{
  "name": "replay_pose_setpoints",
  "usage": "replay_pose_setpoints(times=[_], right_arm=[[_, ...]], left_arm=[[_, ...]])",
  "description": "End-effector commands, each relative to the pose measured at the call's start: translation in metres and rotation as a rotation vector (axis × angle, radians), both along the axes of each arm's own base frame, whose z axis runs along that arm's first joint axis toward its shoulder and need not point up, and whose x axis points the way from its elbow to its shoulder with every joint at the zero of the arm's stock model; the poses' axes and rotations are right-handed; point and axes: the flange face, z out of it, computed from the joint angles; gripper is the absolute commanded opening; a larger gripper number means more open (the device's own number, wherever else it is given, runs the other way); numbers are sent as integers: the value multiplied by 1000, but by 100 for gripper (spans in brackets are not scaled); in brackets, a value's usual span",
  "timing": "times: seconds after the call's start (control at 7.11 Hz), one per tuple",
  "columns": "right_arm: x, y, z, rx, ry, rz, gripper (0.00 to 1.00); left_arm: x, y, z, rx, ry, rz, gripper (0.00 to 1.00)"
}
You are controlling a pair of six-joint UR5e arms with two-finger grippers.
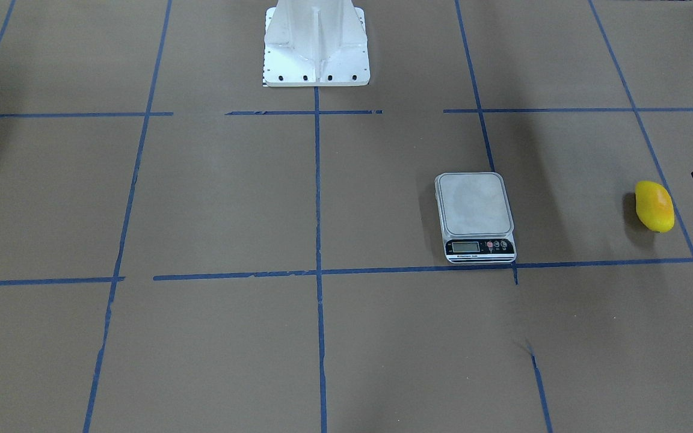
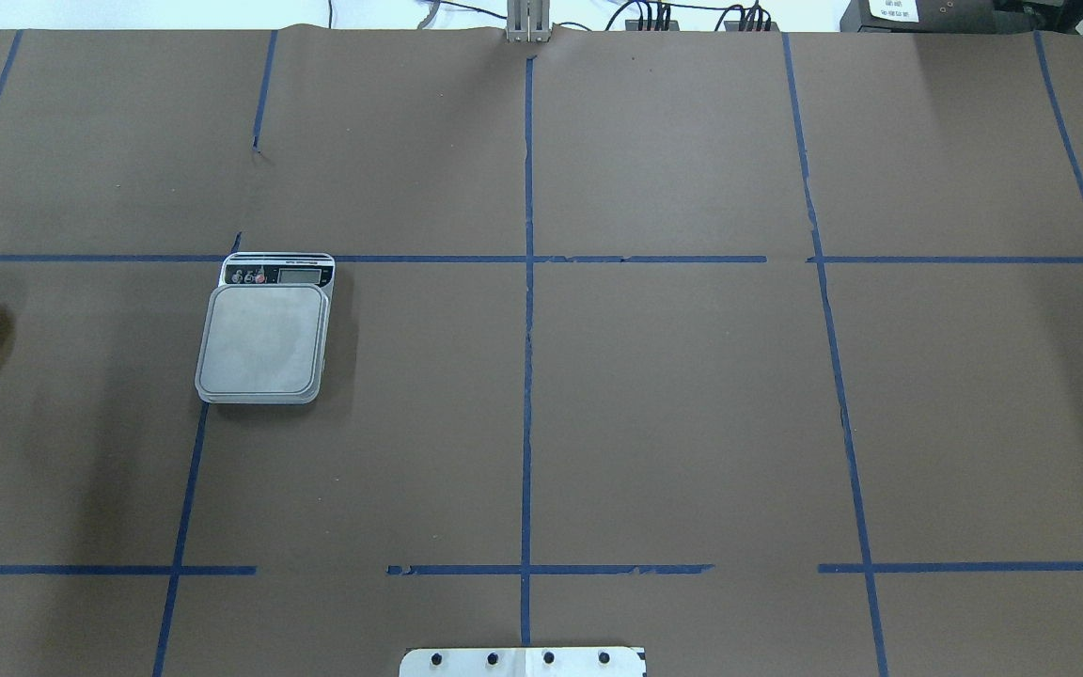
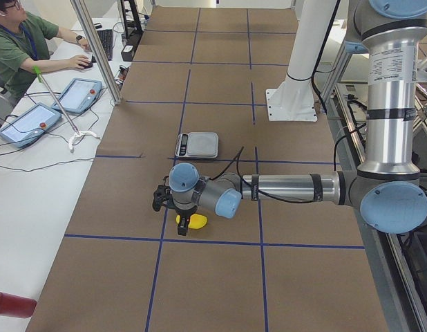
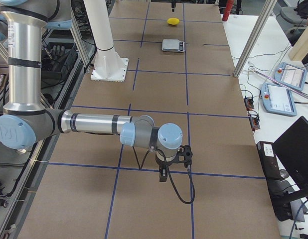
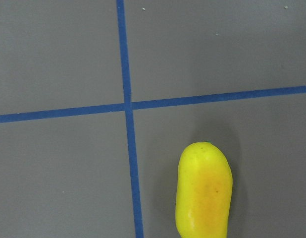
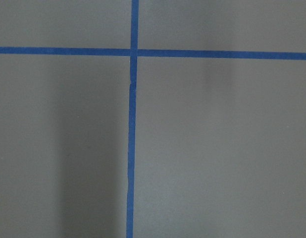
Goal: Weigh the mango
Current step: 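Move the left gripper down toward the yellow mango beside the scale, then close the left gripper on the yellow mango and lift it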
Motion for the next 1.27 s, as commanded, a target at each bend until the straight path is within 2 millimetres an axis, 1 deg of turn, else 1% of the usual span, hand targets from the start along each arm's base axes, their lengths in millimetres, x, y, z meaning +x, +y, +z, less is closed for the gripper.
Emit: replay_pose_setpoints(times=[0.0, 0.14, 0.28, 0.42, 0.56, 0.7, 0.84, 1.12], right_arm=[[0, 0, 0, 0, 0, 0, 100], [0, 0, 0, 0, 0, 0, 100], [0, 1, 0, -2, 0, 0, 100], [0, 1, 0, -2, 0, 0, 100], [0, 0, 0, 0, 0, 0, 100], [0, 0, 0, 0, 0, 0, 100], [0, 1, 0, -2, 0, 0, 100], [0, 1, 0, -2, 0, 0, 100]], left_arm=[[35, 0, 11, 18, -24, 53, 100], [43, -6, 21, 23, -23, 61, 100], [48, -8, 26, 25, -20, 65, 100], [52, -8, 29, 19, -21, 72, 100], [60, -11, 28, 13, -20, 75, 100], [73, -18, 29, 1, -18, 84, 100], [78, -25, 30, -2, -21, 87, 100], [82, -22, 42, -5, -22, 96, 100]])
